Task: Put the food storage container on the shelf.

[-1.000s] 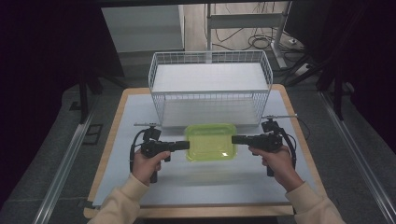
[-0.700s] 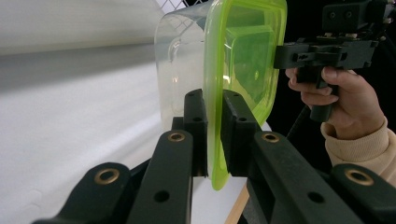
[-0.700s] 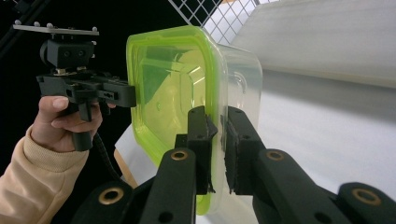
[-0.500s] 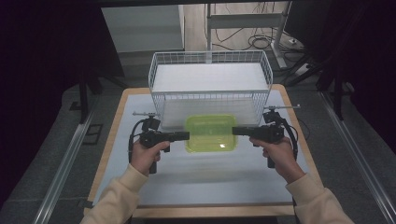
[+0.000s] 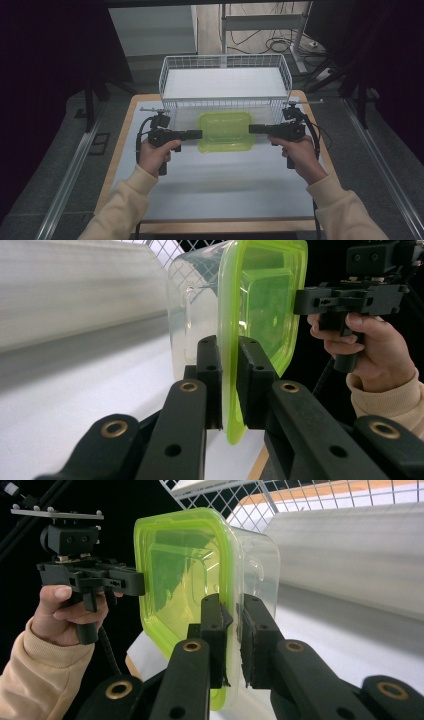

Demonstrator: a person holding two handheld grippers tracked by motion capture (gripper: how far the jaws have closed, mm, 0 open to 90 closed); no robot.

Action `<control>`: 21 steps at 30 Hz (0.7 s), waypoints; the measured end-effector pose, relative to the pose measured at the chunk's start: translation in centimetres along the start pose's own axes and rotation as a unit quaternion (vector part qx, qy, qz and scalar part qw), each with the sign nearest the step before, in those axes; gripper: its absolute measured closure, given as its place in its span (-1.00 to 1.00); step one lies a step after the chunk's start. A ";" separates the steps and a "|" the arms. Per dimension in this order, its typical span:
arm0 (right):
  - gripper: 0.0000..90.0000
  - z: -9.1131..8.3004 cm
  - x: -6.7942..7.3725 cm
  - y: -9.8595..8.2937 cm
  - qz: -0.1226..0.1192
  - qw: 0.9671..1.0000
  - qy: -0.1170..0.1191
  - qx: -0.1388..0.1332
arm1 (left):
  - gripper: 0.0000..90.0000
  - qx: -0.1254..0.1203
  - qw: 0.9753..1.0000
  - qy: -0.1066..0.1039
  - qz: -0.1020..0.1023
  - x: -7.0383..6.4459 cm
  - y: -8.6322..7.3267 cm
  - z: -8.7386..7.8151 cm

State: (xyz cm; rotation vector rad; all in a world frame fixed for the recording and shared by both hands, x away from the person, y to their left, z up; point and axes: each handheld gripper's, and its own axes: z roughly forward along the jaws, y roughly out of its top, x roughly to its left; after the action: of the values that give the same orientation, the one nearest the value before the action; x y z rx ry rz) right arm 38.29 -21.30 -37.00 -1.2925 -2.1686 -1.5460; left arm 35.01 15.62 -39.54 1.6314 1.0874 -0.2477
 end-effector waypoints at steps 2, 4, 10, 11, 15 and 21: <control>0.82 0.0 0.0 0.4 0.001 1.000 0.000 -0.002 | 0.82 -0.001 1.000 0.002 0.000 0.1 0.4 0.0; 0.82 0.0 0.1 0.8 -0.003 1.000 -0.003 -0.002 | 0.82 0.000 1.000 0.006 0.002 0.0 0.7 -0.1; 0.82 0.0 0.3 1.9 -0.003 1.000 -0.001 -0.004 | 0.82 -0.004 1.000 0.007 0.006 -0.3 1.9 -0.3; 0.82 -0.1 0.3 2.1 -0.003 1.000 0.000 -0.004 | 0.82 -0.005 1.000 0.005 0.004 -0.3 2.1 -0.3; 0.82 -0.3 0.3 3.2 -0.002 1.000 0.001 -0.006 | 0.82 -0.007 1.000 0.007 0.009 -0.7 3.0 -0.4; 0.82 -0.2 0.2 4.8 0.002 1.000 0.000 -0.004 | 0.82 -0.007 1.000 0.011 0.006 -0.6 4.7 -0.4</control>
State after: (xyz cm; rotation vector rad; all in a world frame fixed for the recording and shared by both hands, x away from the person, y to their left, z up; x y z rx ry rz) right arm 41.64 -20.97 -33.56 -1.2974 -2.1616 -1.5545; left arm 38.07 15.82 -35.89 1.6302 1.0939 -0.2146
